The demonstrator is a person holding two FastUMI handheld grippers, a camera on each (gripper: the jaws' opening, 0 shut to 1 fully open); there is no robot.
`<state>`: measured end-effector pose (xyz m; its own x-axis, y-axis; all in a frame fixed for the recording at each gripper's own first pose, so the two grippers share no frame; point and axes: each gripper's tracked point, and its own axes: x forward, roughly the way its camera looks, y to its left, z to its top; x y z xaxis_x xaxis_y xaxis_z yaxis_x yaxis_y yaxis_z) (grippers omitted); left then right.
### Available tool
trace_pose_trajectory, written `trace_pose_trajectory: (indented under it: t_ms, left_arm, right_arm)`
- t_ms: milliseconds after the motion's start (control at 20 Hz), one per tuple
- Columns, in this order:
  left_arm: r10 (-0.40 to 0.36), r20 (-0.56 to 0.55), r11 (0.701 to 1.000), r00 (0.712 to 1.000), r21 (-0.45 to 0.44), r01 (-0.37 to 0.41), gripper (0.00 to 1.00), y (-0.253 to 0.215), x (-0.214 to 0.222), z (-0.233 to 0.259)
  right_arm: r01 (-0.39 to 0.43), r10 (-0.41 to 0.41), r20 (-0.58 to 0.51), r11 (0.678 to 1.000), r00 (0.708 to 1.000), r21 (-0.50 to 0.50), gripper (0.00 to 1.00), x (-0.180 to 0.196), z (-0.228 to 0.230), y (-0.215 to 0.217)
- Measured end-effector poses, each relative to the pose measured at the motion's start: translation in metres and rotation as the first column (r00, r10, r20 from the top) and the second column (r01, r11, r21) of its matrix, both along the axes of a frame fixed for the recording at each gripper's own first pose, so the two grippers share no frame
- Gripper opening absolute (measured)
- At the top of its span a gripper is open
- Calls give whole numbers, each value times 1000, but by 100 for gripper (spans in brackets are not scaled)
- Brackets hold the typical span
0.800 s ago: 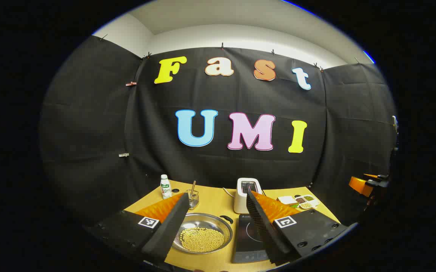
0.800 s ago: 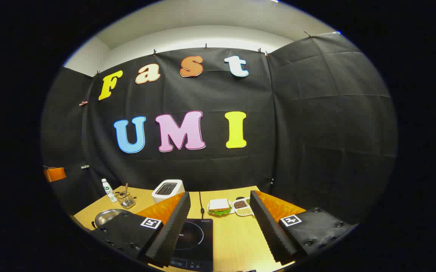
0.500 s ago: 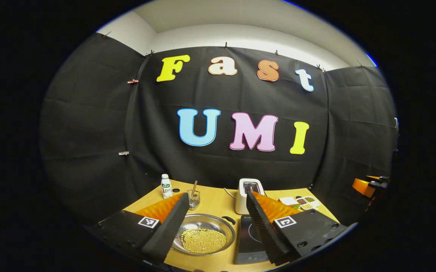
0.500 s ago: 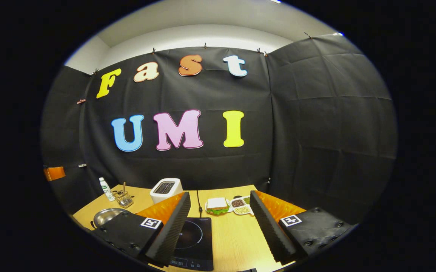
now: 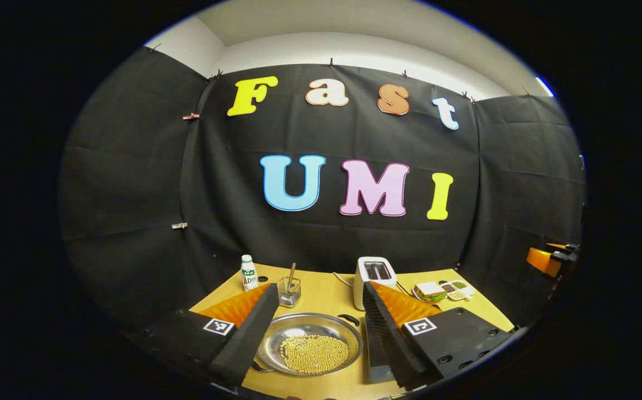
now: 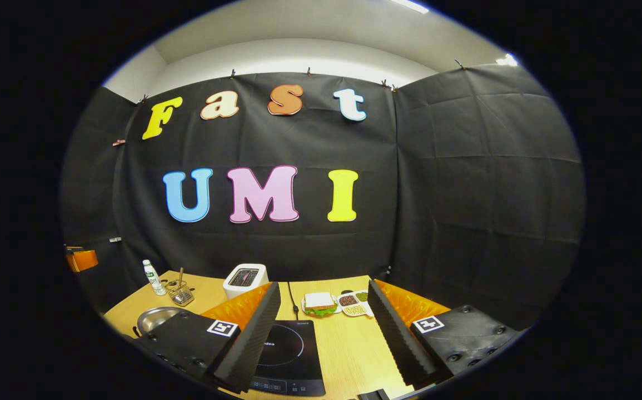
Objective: First push the handle of the pot to place it horizontally, then grasp the pot with both hands and set it on the induction cooktop.
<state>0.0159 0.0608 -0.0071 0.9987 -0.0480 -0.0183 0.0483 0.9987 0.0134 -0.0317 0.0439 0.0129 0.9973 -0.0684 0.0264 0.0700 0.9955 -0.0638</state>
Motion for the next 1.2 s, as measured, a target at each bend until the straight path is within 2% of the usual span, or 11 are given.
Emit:
trace_pose_trajectory:
  t_ms: [550, 650, 850, 1050, 1100, 1200]
  left_arm:
    - [-45, -52, 999, 998, -21, 44, 95, 22, 13, -15]
    - [-75, -81, 997, 994, -11, 75, 95, 24, 15, -22]
    - [-139, -119, 990, 983, -9, 139, 83, 26, 12, -34]
    - [-190, -168, 982, 967, -31, 188, 63, 33, 13, -54]
    - [-201, -183, 980, 962, -43, 196, 55, 35, 13, -60]
    - [-228, -218, 974, 949, -59, 221, 48, 38, 11, -74]
  right_arm:
    - [19, -19, 3, 1000, 1000, -13, 98, -6, -2, 18]
    - [25, -25, 5, 1000, 1000, -11, 98, -8, -3, 20]
    - [39, -38, 12, 999, 999, -21, 98, -13, -7, 26]
    - [37, -37, 3, 999, 999, -19, 98, -21, -14, 38]
    - [36, -36, 1, 999, 999, -20, 98, -24, -17, 41]
    - [37, -37, -2, 999, 999, -21, 98, -29, -20, 47]
